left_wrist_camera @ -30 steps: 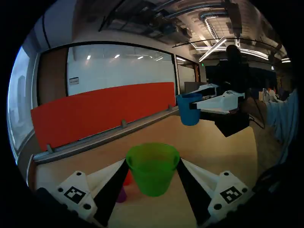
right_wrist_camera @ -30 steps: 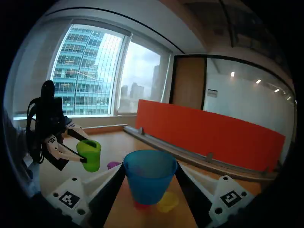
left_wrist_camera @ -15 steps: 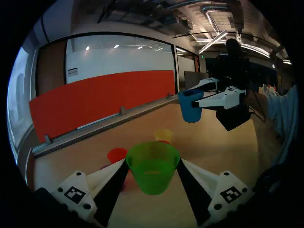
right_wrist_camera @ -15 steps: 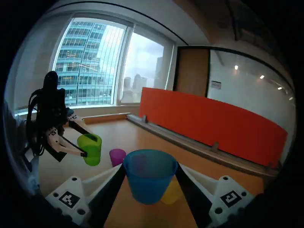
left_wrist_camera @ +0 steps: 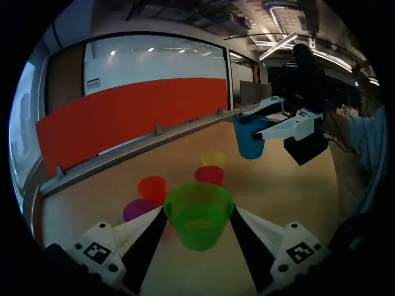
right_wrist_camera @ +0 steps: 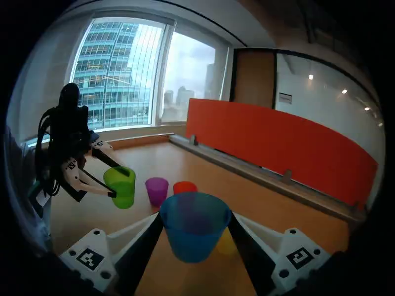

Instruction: Pour water

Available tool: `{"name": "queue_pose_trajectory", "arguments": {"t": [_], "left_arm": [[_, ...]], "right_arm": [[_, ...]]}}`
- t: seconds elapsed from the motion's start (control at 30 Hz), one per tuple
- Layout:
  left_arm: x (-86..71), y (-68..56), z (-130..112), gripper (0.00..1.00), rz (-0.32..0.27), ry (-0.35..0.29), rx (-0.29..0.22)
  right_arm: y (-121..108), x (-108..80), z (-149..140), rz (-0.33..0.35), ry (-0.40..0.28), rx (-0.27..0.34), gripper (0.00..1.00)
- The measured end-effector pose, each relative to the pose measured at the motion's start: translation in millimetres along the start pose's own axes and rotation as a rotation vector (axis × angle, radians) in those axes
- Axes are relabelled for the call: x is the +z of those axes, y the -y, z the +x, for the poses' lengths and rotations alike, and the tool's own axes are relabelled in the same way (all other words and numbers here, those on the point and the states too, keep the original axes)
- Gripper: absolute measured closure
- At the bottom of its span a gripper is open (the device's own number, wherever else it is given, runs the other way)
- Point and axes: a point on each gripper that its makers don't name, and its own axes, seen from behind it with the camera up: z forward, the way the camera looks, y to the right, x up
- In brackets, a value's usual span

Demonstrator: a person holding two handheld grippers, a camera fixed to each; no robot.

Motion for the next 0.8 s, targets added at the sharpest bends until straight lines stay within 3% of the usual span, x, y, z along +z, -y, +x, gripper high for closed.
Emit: {"name": "queue_pose_trajectory", "arguments": {"t": [0.8], "left_arm": [[16.4,1.6,-46.0,0.13,-0.022,0.134,0.029]], "right_arm": [[10.4,20.4,-64.0,0.060,0.161,0.018,0.06]]}}
